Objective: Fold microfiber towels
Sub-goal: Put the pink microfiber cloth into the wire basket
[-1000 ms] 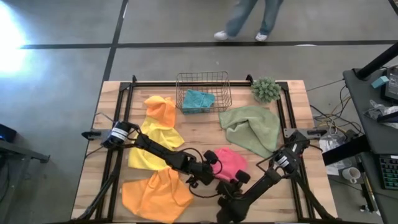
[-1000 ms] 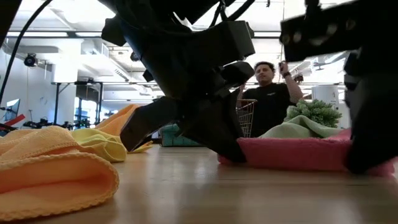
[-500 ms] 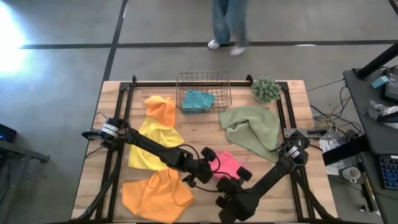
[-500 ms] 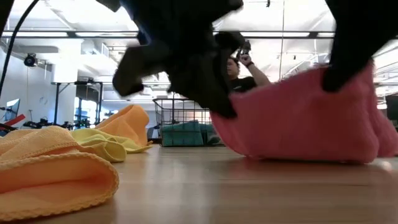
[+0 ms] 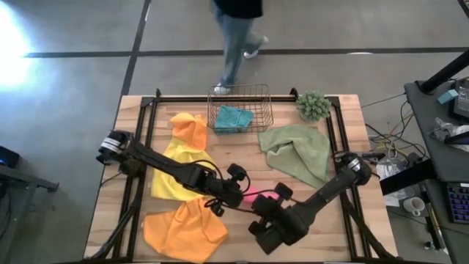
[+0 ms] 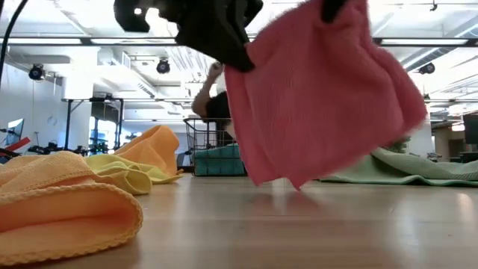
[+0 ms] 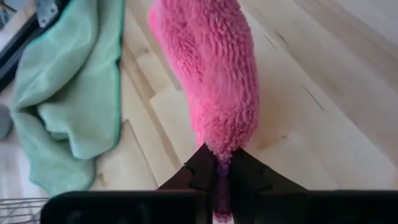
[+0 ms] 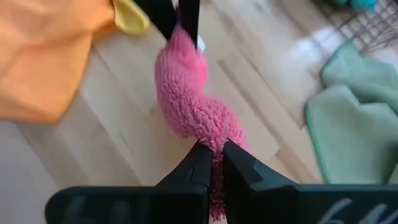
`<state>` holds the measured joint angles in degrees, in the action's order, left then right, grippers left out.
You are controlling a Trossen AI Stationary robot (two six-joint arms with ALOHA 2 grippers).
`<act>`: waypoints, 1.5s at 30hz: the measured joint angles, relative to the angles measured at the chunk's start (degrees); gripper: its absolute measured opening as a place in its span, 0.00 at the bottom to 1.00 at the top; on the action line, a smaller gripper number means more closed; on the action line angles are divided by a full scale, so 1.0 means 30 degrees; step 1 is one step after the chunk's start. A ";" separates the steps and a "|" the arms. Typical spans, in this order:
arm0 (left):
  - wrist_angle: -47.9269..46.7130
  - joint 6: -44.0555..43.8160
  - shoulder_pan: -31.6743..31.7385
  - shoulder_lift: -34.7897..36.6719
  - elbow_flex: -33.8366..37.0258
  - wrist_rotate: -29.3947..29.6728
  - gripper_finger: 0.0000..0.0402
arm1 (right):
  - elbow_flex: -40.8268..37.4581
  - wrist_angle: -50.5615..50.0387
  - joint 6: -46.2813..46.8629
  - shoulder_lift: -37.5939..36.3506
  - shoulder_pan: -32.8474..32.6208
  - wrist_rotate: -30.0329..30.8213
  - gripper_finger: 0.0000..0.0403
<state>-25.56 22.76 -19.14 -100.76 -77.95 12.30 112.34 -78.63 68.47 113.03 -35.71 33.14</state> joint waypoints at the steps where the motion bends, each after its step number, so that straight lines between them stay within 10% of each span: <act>1: -0.0097 -0.0006 0.0028 0.0187 0.0000 0.0026 0.03 | 0.0142 -0.0018 -0.0370 -0.0081 0.0187 0.0107 0.02; 45: -0.3226 0.1577 0.8194 0.5631 -0.0035 0.1244 0.00 | 0.6182 -0.0033 -1.7035 -0.0229 1.0409 0.0813 0.02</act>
<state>-35.24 27.49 5.44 -83.87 -78.06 16.04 130.89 -78.73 17.36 112.35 -4.48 35.58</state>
